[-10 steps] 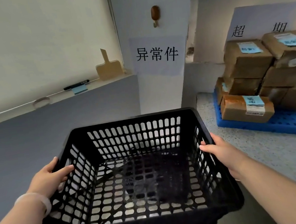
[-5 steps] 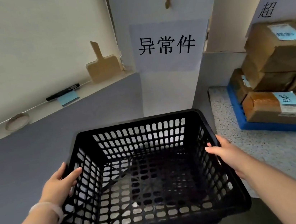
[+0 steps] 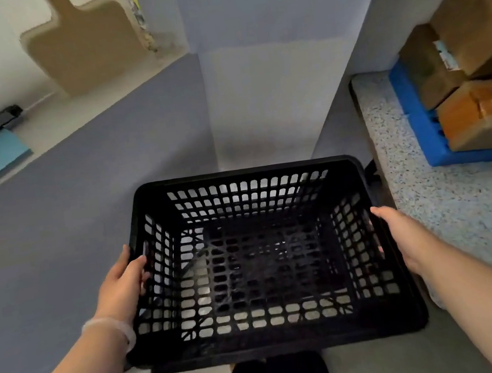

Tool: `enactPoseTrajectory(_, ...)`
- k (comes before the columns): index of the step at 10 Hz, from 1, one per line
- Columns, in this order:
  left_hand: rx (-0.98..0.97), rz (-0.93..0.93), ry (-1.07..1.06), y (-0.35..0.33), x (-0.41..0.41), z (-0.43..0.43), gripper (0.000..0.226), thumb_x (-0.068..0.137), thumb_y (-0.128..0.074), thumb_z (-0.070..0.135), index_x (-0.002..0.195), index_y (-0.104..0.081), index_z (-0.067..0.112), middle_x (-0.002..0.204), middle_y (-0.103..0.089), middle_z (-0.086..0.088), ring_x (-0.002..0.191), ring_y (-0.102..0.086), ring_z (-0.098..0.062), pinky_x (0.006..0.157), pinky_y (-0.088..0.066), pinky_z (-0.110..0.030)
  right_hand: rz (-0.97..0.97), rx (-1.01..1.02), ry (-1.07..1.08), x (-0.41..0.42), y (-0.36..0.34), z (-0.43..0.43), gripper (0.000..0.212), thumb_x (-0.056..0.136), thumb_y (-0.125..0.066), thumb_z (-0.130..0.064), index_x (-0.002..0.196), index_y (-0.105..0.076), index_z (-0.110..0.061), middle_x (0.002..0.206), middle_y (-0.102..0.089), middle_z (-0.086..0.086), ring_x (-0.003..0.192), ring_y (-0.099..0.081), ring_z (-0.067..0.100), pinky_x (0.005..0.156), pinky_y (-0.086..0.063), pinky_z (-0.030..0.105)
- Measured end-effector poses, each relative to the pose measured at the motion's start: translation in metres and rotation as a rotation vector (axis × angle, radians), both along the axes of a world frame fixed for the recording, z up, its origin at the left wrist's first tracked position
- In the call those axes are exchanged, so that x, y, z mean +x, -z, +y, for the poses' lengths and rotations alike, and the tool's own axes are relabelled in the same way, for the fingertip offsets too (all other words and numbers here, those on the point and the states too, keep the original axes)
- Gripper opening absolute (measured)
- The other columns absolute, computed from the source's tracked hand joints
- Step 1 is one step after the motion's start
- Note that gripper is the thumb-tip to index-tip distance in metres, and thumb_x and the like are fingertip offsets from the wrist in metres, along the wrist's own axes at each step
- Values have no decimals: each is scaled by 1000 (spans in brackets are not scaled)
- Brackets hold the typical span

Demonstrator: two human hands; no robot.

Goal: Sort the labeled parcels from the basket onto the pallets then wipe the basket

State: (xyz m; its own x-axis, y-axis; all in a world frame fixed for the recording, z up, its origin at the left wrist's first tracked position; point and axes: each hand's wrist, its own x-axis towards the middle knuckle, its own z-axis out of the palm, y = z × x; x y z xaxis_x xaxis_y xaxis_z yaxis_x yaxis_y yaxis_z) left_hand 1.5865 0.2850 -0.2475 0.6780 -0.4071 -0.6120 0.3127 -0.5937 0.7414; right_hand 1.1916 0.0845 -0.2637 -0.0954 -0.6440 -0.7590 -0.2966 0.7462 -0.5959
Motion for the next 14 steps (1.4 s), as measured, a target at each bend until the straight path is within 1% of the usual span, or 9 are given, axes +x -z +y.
enactPoseTrajectory(2,21,144,-58,71,0,-30,38,86,-56,51,122,-61,39,98,-71,3,87,-69,-17,78,-55,-40,44,32,-14,5,56,-46,57,78,-51,-55,119,-67,-19,104,-73,11,96,-68,35,91,-54,53)
enactPoseTrajectory(4,30,227,-112,128,-13,-52,28,87,-55,56,111,-68,48,100,-75,1,92,-71,-29,82,-56,-55,109,73,-33,-5,112,-83,84,60,-53,-70,132,-58,-29,116,-68,5,103,-64,32,97,-49,50)
enactPoseTrajectory(8,32,391,-130,219,-15,-80,73,60,-65,83,113,-71,33,108,-74,-5,94,-71,-36,87,-52,-58,-17,105,-11,-21,211,-95,122,39,-67,-93,145,-41,-38,143,-52,0,125,-52,27,108,-38,54)
enactPoseTrajectory(9,17,391,-84,228,-11,-77,81,57,-64,87,119,-68,36,113,-72,-5,102,-68,-38,91,-49,-62,56,-31,-6,0,203,-85,92,70,-65,-68,149,-29,-38,144,-49,2,127,-50,28,106,-41,57)
enactPoseTrajectory(10,-28,244,-47,226,-15,-79,62,75,-57,78,128,-57,47,125,-66,2,116,-63,-30,96,-48,-56,106,-59,-45,5,206,-82,74,78,-64,-57,144,-35,-39,135,-54,0,119,-54,29,100,-45,58)
enactPoseTrajectory(11,-45,-5,135,218,-16,-85,49,89,-56,58,135,-49,43,132,-59,10,120,-57,-17,104,-43,-44,180,-104,-146,6,204,-81,84,80,-68,-56,151,-27,-35,146,-46,2,129,-48,29,107,-41,52)
enactPoseTrajectory(12,115,-80,338,211,-17,-88,84,74,-64,74,147,-30,48,157,-30,6,142,-34,-21,116,-28,-49,312,-124,-336,13,184,-75,98,78,-70,-57,155,-14,-38,160,-25,1,143,-31,28,115,-31,48)
enactPoseTrajectory(13,183,-96,416,189,-30,-90,85,87,-62,55,155,-14,39,163,-4,10,150,-10,-16,121,-12,-42,307,-211,-542,25,155,-64,88,88,-67,-46,156,-13,-35,164,-12,-2,149,-16,22,120,-20,42)
enactPoseTrajectory(14,110,-114,554,154,-50,-91,85,86,-61,56,155,-14,38,163,-6,11,149,-8,-12,122,-11,-39,259,-260,-674,37,116,-49,83,88,-66,-48,156,-19,-35,163,-15,-5,149,-16,16,119,-17,37)
